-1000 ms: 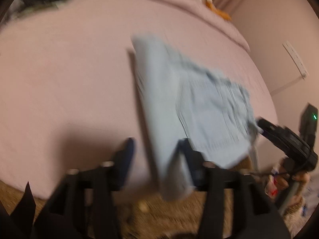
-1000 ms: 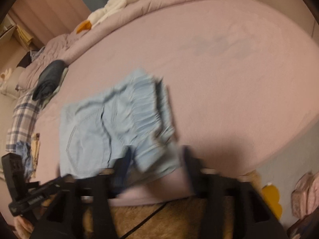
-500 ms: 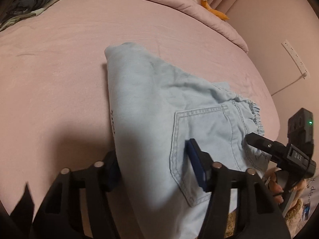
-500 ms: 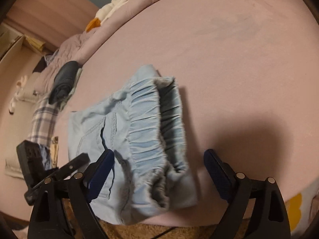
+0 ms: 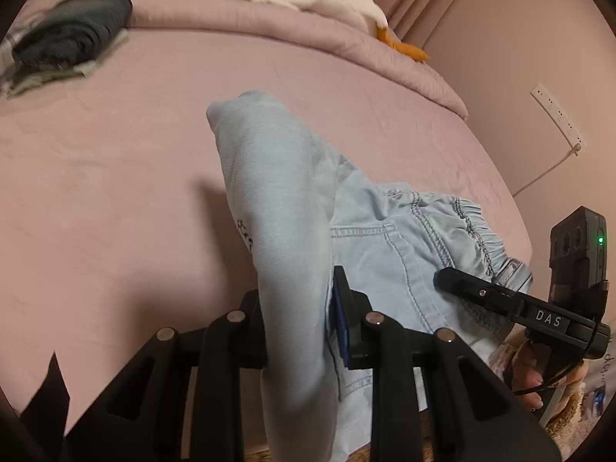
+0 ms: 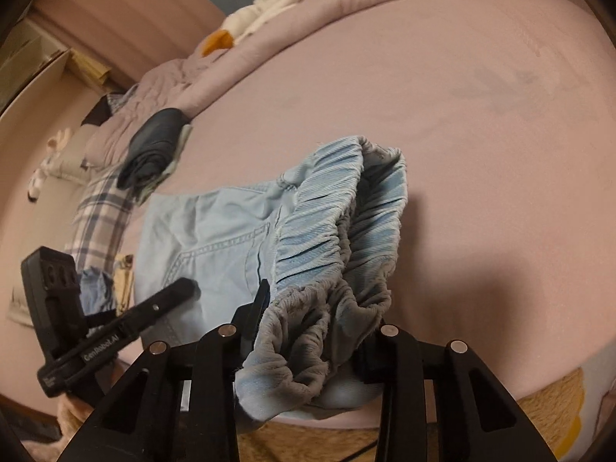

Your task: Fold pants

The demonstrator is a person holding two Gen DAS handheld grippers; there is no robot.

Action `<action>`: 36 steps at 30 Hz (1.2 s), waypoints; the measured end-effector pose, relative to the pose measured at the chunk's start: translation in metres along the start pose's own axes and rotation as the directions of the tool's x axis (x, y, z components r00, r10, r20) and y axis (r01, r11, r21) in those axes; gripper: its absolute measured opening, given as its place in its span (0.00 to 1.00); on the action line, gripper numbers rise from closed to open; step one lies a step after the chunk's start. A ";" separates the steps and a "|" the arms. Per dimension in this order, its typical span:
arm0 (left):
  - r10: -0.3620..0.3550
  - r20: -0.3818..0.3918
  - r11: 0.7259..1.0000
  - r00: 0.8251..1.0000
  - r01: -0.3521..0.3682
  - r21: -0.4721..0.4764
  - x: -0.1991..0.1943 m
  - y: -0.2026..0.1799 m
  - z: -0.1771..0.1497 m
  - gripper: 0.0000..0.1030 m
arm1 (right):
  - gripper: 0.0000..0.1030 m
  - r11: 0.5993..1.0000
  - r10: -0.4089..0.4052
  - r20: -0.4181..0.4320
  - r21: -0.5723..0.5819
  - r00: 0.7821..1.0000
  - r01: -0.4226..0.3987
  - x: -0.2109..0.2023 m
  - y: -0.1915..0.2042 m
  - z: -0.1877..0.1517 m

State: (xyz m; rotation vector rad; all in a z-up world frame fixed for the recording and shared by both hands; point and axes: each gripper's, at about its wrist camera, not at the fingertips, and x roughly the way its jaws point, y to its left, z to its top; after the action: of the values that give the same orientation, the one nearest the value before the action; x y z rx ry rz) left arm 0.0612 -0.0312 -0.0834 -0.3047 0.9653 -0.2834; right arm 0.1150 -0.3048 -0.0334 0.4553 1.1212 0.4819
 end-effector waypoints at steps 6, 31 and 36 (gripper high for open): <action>0.048 0.064 0.999 0.997 -0.048 -0.003 -0.022 0.016 0.016 0.24 | 0.35 0.997 -0.002 0.037 -0.082 0.999 0.005 0.002 0.036 0.013; 0.181 -0.011 0.983 0.983 -0.181 0.014 0.063 0.050 0.063 0.28 | 0.35 0.988 -0.147 -0.006 -0.040 0.989 0.147 0.061 0.022 0.050; 0.227 -0.026 0.972 0.974 -0.228 -0.049 0.074 0.064 0.055 0.54 | 0.44 0.985 -0.170 -0.042 -0.001 0.985 0.170 0.064 0.006 0.043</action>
State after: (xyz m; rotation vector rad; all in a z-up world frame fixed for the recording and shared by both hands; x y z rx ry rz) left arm 0.1534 0.0072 -0.1340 -0.2359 1.0188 -0.0517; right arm 0.1770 -0.2678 -0.0616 0.3493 1.1898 0.3421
